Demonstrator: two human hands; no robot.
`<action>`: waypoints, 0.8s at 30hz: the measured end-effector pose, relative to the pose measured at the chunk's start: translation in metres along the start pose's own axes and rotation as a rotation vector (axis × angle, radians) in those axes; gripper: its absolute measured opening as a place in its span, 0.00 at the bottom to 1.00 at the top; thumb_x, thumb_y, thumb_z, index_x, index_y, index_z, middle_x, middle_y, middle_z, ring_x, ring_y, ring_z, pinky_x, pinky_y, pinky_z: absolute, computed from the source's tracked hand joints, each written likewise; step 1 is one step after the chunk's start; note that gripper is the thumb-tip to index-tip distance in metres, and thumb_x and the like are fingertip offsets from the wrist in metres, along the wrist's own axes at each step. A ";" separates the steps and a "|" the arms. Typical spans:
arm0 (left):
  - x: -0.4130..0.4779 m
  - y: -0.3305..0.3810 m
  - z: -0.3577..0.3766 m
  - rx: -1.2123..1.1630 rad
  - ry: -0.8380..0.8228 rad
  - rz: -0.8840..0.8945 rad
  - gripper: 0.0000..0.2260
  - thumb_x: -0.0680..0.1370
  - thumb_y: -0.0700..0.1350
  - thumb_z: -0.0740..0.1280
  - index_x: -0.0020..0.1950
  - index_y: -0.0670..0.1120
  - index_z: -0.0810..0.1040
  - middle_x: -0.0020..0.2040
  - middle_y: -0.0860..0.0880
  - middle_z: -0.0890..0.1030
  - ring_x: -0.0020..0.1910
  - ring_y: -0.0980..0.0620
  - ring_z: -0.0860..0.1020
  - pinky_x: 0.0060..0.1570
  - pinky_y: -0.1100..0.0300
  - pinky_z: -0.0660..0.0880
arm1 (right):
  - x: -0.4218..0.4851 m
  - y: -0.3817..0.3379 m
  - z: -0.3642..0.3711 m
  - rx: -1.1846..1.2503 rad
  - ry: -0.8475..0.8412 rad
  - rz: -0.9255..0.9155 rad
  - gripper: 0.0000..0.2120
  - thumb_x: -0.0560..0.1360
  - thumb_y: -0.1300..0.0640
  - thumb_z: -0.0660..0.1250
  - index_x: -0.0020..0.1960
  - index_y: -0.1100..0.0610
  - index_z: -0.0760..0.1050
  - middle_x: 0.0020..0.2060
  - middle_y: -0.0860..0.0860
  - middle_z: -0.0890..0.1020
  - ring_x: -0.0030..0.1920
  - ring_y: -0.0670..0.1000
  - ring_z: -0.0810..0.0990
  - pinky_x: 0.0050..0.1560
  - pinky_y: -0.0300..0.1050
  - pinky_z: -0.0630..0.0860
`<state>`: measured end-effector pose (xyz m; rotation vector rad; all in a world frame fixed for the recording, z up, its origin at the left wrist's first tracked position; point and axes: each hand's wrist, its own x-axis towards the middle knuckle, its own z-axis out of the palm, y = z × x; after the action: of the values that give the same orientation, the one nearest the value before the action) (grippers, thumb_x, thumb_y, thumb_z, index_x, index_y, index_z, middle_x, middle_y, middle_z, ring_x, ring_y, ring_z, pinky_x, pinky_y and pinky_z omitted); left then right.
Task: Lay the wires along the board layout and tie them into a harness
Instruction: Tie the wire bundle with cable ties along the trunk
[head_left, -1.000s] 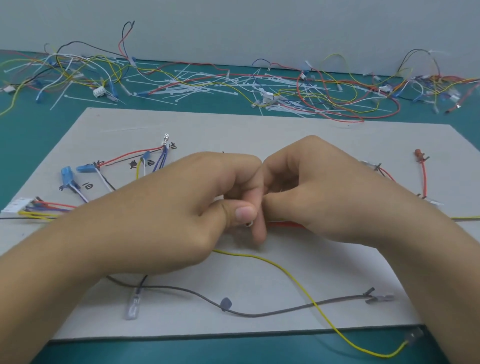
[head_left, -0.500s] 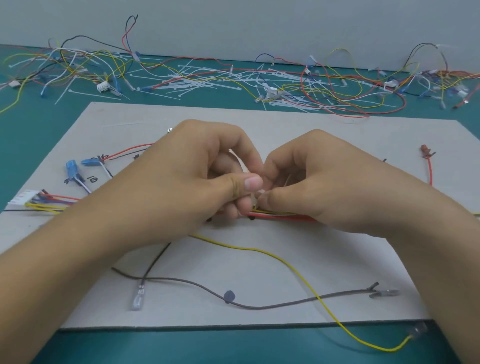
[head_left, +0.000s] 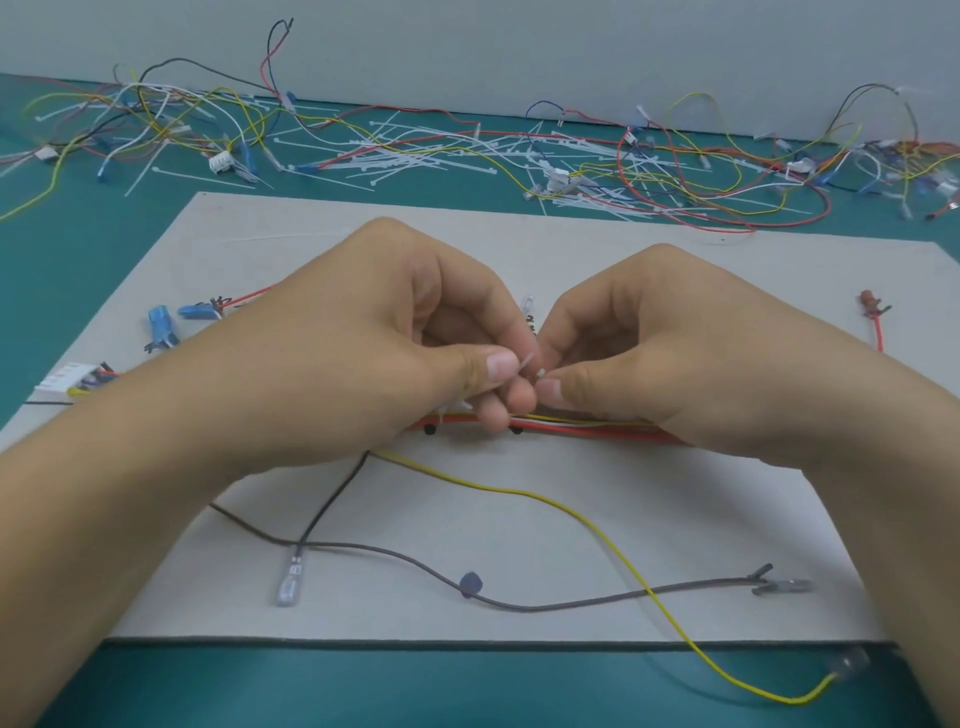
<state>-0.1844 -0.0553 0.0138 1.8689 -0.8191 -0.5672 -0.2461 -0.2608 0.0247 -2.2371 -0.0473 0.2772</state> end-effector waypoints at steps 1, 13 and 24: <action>0.000 -0.001 0.001 0.007 0.001 -0.001 0.06 0.75 0.43 0.69 0.47 0.49 0.86 0.41 0.47 0.88 0.40 0.49 0.87 0.49 0.42 0.84 | 0.000 0.000 0.000 0.003 0.007 -0.004 0.01 0.73 0.57 0.76 0.43 0.53 0.86 0.36 0.55 0.86 0.35 0.49 0.78 0.41 0.47 0.73; 0.003 -0.005 0.004 -0.037 0.041 -0.070 0.08 0.72 0.46 0.72 0.49 0.47 0.82 0.38 0.46 0.88 0.36 0.47 0.87 0.41 0.52 0.84 | 0.001 0.003 -0.003 0.018 0.020 -0.036 0.02 0.72 0.56 0.77 0.42 0.52 0.85 0.34 0.54 0.85 0.33 0.48 0.77 0.39 0.47 0.71; 0.004 -0.003 0.006 -0.062 0.050 -0.069 0.07 0.75 0.41 0.75 0.48 0.50 0.80 0.38 0.45 0.87 0.34 0.48 0.85 0.39 0.54 0.83 | 0.001 0.002 -0.001 -0.013 0.036 -0.062 0.01 0.71 0.55 0.77 0.42 0.50 0.86 0.33 0.51 0.85 0.33 0.47 0.77 0.40 0.46 0.74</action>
<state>-0.1848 -0.0608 0.0087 1.8525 -0.6992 -0.5805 -0.2452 -0.2631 0.0237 -2.2484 -0.0989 0.2030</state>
